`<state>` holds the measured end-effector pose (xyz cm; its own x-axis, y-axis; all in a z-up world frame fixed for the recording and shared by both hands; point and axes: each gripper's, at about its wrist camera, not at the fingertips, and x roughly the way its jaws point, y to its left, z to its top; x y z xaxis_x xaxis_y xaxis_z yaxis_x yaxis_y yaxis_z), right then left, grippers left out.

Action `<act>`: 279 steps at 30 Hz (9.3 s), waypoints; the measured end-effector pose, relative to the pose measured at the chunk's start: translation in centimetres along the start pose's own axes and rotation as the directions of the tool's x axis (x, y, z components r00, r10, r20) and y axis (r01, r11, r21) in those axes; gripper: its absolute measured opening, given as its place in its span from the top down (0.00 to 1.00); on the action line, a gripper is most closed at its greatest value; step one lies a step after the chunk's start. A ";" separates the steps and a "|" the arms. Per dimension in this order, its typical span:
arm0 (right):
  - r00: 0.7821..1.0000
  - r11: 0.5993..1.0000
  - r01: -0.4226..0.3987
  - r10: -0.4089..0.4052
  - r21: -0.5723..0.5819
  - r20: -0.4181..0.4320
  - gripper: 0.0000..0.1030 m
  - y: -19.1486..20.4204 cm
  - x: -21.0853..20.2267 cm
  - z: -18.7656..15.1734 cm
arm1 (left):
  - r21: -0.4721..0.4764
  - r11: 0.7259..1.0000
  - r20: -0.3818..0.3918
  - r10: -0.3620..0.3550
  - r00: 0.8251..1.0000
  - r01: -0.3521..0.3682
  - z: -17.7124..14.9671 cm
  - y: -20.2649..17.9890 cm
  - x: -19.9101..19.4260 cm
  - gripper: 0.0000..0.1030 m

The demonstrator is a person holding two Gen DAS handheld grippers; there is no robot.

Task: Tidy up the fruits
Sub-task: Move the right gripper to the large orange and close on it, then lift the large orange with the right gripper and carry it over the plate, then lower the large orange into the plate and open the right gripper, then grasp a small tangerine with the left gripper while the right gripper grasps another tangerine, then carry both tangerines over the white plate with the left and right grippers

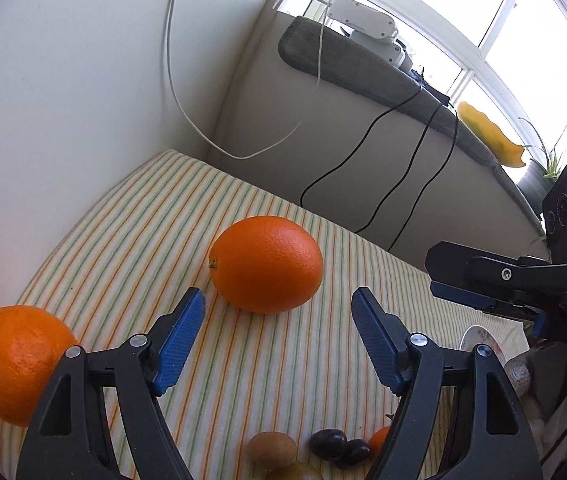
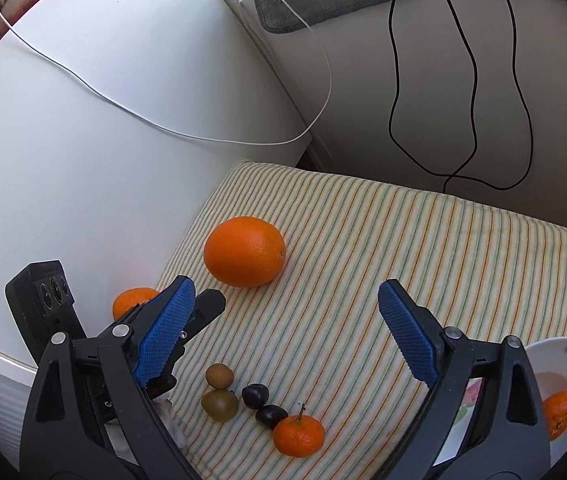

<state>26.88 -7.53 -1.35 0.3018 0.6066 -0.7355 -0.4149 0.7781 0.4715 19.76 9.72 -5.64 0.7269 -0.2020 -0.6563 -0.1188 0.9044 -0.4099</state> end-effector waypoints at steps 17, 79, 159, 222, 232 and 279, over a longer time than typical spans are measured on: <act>0.982 0.994 -0.085 0.096 0.076 -0.162 0.08 -0.1 9.4 3.8 | -0.105 0.993 -0.045 -0.054 0.998 0.049 0.9 1.9 2.9 0.26; 0.997 0.985 -0.061 0.051 0.159 0.063 0.32 -6.8 -12.0 -8.4 | 0.202 0.930 -0.130 -0.283 0.950 0.305 -7.4 -16.4 -4.5 0.28; 0.956 0.994 0.107 -0.098 -0.017 0.277 0.17 -6.2 -15.9 -13.0 | 0.251 0.958 -0.083 -0.120 0.989 0.137 -11.6 -10.1 -8.7 0.28; 0.952 0.847 0.196 -0.286 -0.495 -0.113 0.61 3.8 1.5 -11.9 | -0.004 0.971 0.033 0.237 0.971 -0.237 -11.3 9.1 -13.4 0.79; 0.966 0.859 0.188 -0.249 -0.476 -0.066 0.62 4.0 -1.0 -12.2 | 0.008 0.980 0.055 0.199 0.978 -0.200 -10.8 7.9 -14.5 0.79; 0.948 0.944 0.306 -0.291 -0.124 0.125 0.62 -11.5 -16.0 -12.1 | 0.355 0.915 -0.121 -0.160 0.980 0.193 -7.9 -14.7 -2.8 0.79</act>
<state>16.46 -28.14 -0.93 0.5144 0.3690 -0.7741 -0.4057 0.9000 0.1594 14.10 -5.94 -2.78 0.6497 -0.3877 -0.6539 0.2713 0.9218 -0.2770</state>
